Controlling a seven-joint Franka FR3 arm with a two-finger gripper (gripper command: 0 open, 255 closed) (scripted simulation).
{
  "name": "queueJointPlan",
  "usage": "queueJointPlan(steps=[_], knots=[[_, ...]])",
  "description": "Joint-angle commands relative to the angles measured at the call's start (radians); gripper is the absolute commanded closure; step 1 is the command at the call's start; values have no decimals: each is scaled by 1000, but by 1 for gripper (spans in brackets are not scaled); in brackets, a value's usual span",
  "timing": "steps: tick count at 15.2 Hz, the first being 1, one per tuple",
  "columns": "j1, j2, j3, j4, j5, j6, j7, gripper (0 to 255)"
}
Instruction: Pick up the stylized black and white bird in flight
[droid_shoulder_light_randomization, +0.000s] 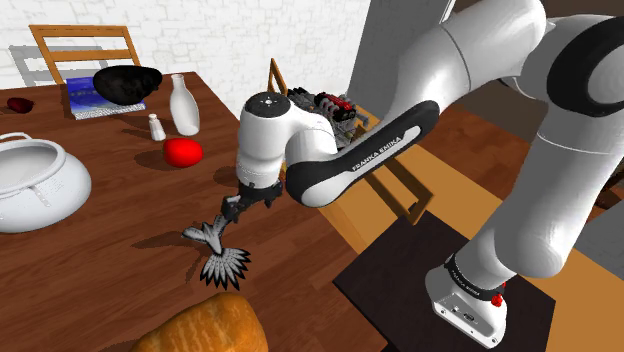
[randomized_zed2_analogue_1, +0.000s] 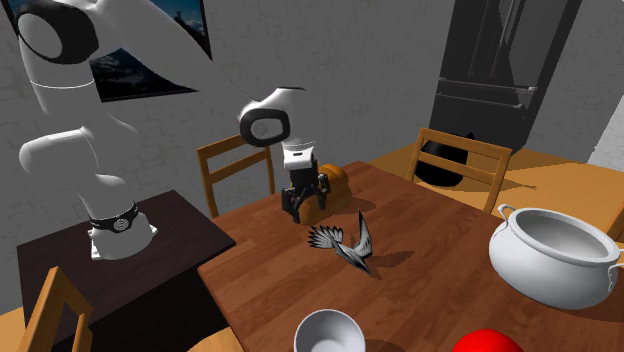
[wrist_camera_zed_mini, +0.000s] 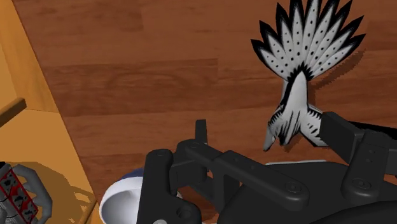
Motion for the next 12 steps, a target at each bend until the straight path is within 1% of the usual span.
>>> queueJointPlan(steps=[1, 5, 9, 10, 12], knots=[[44, 87, -27, 68, -66, -5, 59, 0], [139, 248, -85, 212, -154, -17, 143, 0], [227, 406, -134, 377, -205, -40, 190, 0], [237, 424, -139, 398, -209, -43, 194, 0], [244, 443, -149, 401, -220, -28, 202, 0]])
